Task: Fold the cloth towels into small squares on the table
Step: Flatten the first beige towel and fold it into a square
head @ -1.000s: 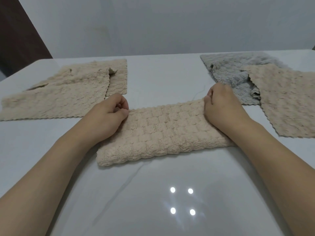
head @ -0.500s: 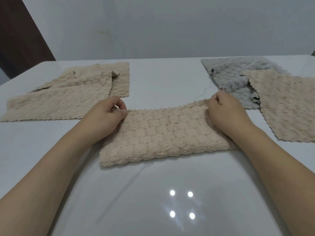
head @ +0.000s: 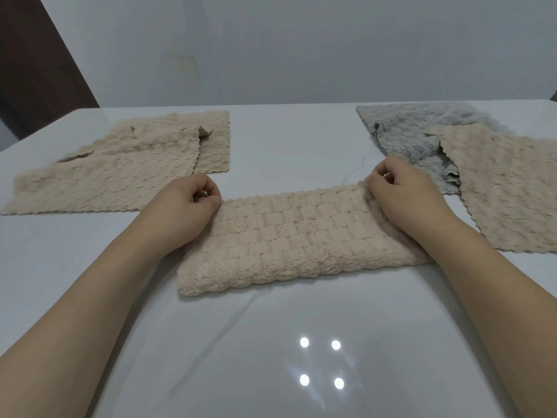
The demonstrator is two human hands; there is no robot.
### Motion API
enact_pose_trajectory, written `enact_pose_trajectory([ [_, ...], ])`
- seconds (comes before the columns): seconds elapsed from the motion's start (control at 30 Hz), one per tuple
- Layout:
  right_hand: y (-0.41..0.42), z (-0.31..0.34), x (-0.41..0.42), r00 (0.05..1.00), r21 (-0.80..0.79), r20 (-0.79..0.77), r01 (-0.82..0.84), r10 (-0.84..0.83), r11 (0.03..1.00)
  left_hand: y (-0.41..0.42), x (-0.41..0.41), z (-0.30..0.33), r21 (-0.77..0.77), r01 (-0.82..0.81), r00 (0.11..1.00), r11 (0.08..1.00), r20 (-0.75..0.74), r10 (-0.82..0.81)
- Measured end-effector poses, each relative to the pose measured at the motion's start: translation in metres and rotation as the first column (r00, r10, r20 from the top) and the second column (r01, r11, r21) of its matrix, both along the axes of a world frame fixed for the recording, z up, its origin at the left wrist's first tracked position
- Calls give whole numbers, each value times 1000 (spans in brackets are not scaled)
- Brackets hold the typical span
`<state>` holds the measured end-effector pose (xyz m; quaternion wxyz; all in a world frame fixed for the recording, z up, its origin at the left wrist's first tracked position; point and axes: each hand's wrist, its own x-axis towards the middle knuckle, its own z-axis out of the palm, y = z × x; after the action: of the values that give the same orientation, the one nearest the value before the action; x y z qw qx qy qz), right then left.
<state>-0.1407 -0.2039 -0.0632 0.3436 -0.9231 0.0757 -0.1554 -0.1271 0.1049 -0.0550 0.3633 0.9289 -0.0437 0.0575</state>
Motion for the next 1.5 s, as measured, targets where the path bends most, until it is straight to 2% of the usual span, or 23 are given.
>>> enact_pose_trajectory([
  [0.1,-2,3,0,1000,-56,-24,4,-6,998,0,0,-1,60,4,1000,998,7,-4],
  [0.23,-8,12,-2,998,-51,-48,34,-37,998,-1,0,-2,113,-21,1000,993,23,18],
  [0.5,-15,4,6,999,-52,-22,27,-28,998,2,1,1,25,-41,999,999,15,40],
  [0.6,-16,2,8,1000,-46,-25,-13,11,999,2,2,-2,60,-75,997,995,6,75],
  [0.63,-18,2,9,999,-30,-32,-24,23,999,1,2,-2,115,-94,995,989,26,92],
  [0.7,-22,3,10,997,52,-58,-47,50,998,-4,-6,-1,272,-130,981,953,174,84],
  [0.73,-24,4,11,995,118,-70,-60,68,991,-11,-12,2,279,-120,964,953,260,46],
  [0.77,-26,5,11,993,190,-80,-67,83,980,-24,-22,7,225,-73,954,972,301,2],
  [0.83,-31,6,10,991,293,-86,-74,104,953,-57,-46,18,107,130,945,986,286,-156],
  [0.9,-34,6,10,989,330,-85,-84,118,940,-98,-62,21,162,356,891,920,238,-386],
  [0.97,-35,5,10,988,364,-80,-92,130,927,-134,-69,17,292,471,828,832,178,-531],
  [1.03,-35,4,11,989,392,-71,-90,127,915,-156,-68,12,386,489,814,782,121,-568],
  [1.1,-34,3,12,992,390,-58,-79,110,917,-164,-64,4,438,511,778,740,131,-615],
  [1.2,-31,1,13,995,350,-30,-81,98,933,-160,-57,-6,407,610,662,680,210,-719],
  [1.3,-32,-2,15,996,309,-25,-78,90,948,-156,-55,-14,394,640,604,660,274,-749],
  [1.4,-34,-3,17,995,296,-20,-87,97,951,-152,-63,-17,382,631,616,675,281,-736],
  [1.5,-32,-2,16,995,281,-30,-85,97,956,-139,-70,-9,229,626,712,745,221,-666],
])
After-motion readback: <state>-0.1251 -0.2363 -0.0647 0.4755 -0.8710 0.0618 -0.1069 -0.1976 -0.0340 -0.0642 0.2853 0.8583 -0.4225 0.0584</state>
